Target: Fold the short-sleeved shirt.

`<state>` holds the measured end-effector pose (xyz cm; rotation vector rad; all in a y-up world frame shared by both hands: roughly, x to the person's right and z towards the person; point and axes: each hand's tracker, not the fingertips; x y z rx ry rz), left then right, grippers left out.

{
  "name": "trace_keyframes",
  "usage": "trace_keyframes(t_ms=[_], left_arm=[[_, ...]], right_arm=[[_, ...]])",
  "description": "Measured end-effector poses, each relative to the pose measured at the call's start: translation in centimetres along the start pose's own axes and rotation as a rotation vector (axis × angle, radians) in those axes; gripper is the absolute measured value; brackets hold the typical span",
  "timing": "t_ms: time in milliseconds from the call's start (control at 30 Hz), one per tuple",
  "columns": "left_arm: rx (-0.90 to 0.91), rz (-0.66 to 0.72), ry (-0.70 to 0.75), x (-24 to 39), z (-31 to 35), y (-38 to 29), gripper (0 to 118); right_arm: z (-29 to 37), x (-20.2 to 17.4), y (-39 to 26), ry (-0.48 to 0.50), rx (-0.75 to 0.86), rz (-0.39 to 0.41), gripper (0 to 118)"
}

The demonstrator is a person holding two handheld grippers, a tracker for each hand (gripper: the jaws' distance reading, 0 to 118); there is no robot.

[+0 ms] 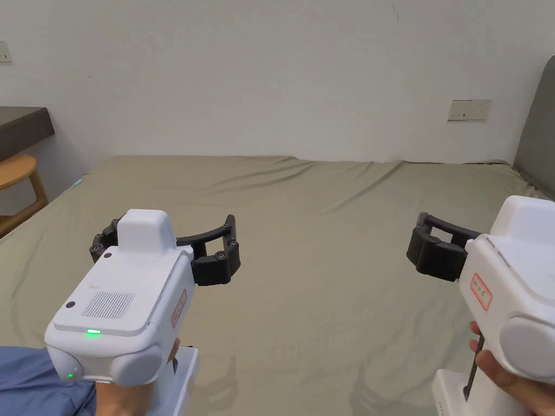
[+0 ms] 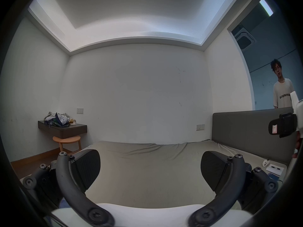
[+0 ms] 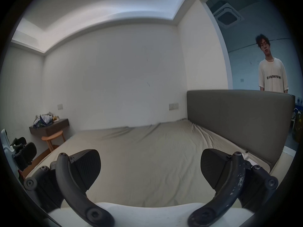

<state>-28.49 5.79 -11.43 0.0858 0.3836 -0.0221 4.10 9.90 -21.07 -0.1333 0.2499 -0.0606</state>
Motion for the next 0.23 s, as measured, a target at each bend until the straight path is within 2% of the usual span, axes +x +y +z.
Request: trace_keyframes(t_ms=[67,133,233], left_arm=[[0.001,-0.001,0.003,0.06,0.04,0.0,118],[0.003,-0.001,0.005,0.08,0.07,0.0,118],[0.005,0.0,0.007,0.14,0.07,0.01,118]], right_arm=[[0.07,-0.03,-0.42,0.015,0.079,0.019,118],[0.08,-0.22,-0.58,0.012,0.104,0.062,118],[0.13,-0.37,-0.9,0.008,0.132,0.077,118]])
